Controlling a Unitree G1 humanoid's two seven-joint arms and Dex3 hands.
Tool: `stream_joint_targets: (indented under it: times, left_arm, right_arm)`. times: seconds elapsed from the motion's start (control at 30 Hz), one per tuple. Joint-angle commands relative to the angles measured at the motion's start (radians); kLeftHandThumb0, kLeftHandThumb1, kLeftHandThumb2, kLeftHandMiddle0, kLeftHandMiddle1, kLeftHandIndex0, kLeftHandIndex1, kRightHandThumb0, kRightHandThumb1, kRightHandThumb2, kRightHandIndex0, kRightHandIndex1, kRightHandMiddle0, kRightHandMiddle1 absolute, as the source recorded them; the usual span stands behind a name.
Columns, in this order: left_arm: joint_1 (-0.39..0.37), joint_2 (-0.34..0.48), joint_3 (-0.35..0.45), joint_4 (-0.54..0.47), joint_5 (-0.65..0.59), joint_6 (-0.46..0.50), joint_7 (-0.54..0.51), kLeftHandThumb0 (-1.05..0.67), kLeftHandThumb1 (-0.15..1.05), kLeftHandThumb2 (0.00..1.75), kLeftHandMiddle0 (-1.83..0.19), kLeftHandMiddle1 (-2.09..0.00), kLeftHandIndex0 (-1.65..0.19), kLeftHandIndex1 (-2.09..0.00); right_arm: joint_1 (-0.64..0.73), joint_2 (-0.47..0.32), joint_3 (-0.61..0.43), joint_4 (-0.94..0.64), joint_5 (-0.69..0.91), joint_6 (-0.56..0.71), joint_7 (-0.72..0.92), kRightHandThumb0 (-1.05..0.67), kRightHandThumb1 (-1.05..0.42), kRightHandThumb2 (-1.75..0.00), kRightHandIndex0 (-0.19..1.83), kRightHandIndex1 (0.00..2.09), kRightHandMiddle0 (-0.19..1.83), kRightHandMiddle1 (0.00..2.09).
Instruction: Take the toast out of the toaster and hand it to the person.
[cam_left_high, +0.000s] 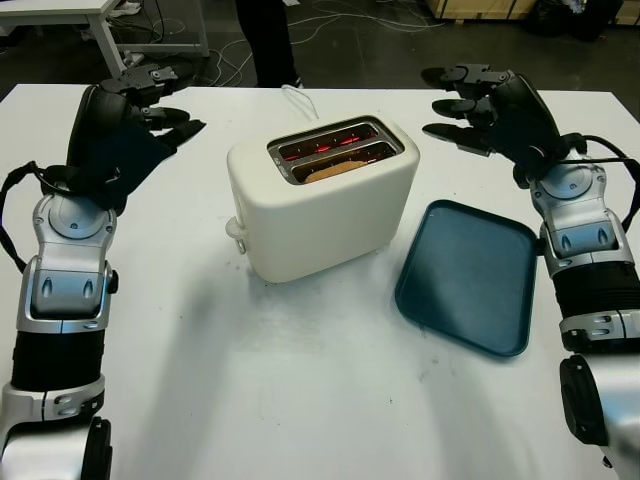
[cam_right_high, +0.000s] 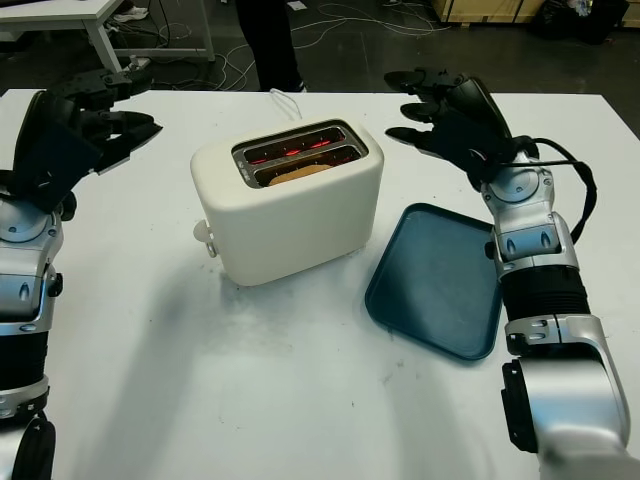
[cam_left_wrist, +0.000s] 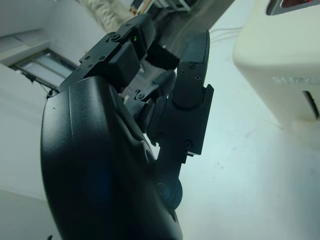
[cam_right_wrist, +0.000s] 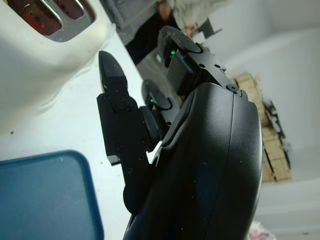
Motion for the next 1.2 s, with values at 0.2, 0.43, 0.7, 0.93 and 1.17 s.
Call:
stream_joint_targets:
  times: [0.2,0.43,0.7,0.93,1.17]
  left_arm:
    - [0.002,-0.003,-0.021,-0.057,0.009,0.037,-0.006,-0.40,0.92,0.01,-0.50,-0.75,-0.69,-0.08]
    - [-0.005,-0.011,-0.032,-0.070,0.003,0.057,-0.010,-0.39,0.92,0.01,-0.48,-0.76,-0.70,-0.09]
    - [-0.015,-0.015,-0.049,-0.076,0.004,0.089,-0.021,-0.35,0.92,0.02,-0.46,-0.77,-0.68,-0.08]
    - [-0.014,-0.018,-0.053,-0.081,0.011,0.098,-0.013,-0.34,0.92,0.03,-0.45,-0.77,-0.67,-0.07]
    - [-0.007,-0.016,-0.044,-0.085,0.000,0.086,-0.016,-0.33,0.92,0.04,-0.45,-0.79,-0.68,-0.08]
  right_arm:
    - [0.012,0.015,0.006,-0.029,0.020,0.034,0.014,-0.29,-0.90,0.00,0.65,0.01,0.60,0.01]
    - [0.019,0.022,0.009,-0.045,0.042,0.030,0.034,-0.34,-0.90,0.00,0.66,0.01,0.61,0.01]
    - [0.040,0.030,0.014,-0.101,0.032,0.089,0.027,-0.41,-0.90,0.00,0.66,0.01,0.60,0.01]
    - [0.049,0.036,0.018,-0.117,0.018,0.082,0.025,-0.39,-0.90,0.00,0.68,0.02,0.62,0.01]
    - [0.053,0.039,0.025,-0.131,0.007,0.096,0.019,-0.38,-0.91,0.00,0.67,0.01,0.63,0.01]
